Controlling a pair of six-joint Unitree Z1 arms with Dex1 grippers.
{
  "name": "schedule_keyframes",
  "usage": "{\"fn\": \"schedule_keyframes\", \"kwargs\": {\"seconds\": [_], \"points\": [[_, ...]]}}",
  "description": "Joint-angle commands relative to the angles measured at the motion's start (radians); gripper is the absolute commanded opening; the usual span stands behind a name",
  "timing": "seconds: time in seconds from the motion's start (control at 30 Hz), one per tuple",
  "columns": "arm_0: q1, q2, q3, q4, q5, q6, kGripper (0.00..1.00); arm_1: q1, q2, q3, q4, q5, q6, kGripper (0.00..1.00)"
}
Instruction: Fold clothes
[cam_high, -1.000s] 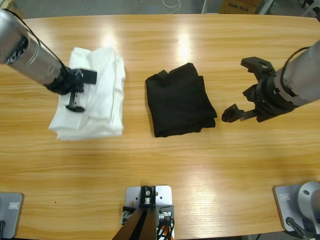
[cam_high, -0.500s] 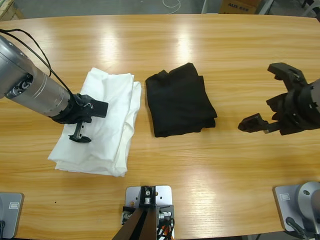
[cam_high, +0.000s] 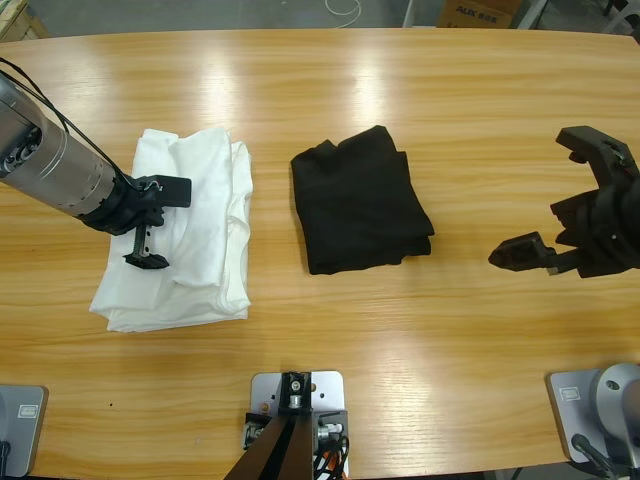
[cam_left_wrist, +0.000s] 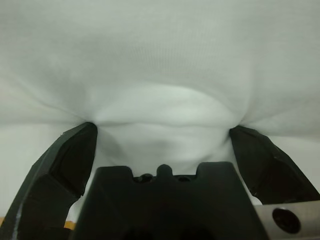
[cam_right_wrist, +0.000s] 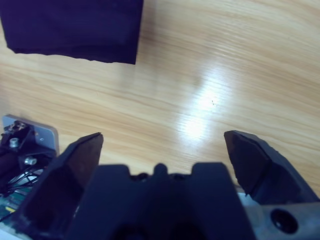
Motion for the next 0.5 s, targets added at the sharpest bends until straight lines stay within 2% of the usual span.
{"fn": "schedule_keyframes", "kwargs": {"seconds": [0.03, 0.13, 0.27, 0.33, 0.4, 0.5], "points": [[0.041, -0.039, -0.108, 0.238, 0.000, -0.148, 0.982, -0.050, 0.026, -0.111, 0.086, 0.030, -0.045, 1.000], [0.110, -0.128, -0.244, 0.315, -0.095, -0.303, 0.982, -0.151, 0.025, -0.136, 0.086, 0.116, -0.112, 1.000], [0.116, -0.141, -0.363, 0.331, -0.246, -0.499, 0.985, -0.329, 0.066, -0.151, 0.064, 0.297, -0.239, 1.000], [0.086, -0.095, -0.420, 0.327, -0.383, -0.694, 0.987, -0.407, 0.112, -0.152, 0.047, 0.398, -0.293, 1.000], [0.048, -0.019, -0.438, 0.265, -0.579, -0.850, 0.987, -0.476, 0.161, -0.144, -0.014, 0.504, -0.326, 1.000], [-0.056, 0.082, -0.402, 0.103, -0.637, -1.021, 0.994, -0.547, 0.267, -0.105, -0.121, 0.665, -0.379, 1.000]]}}
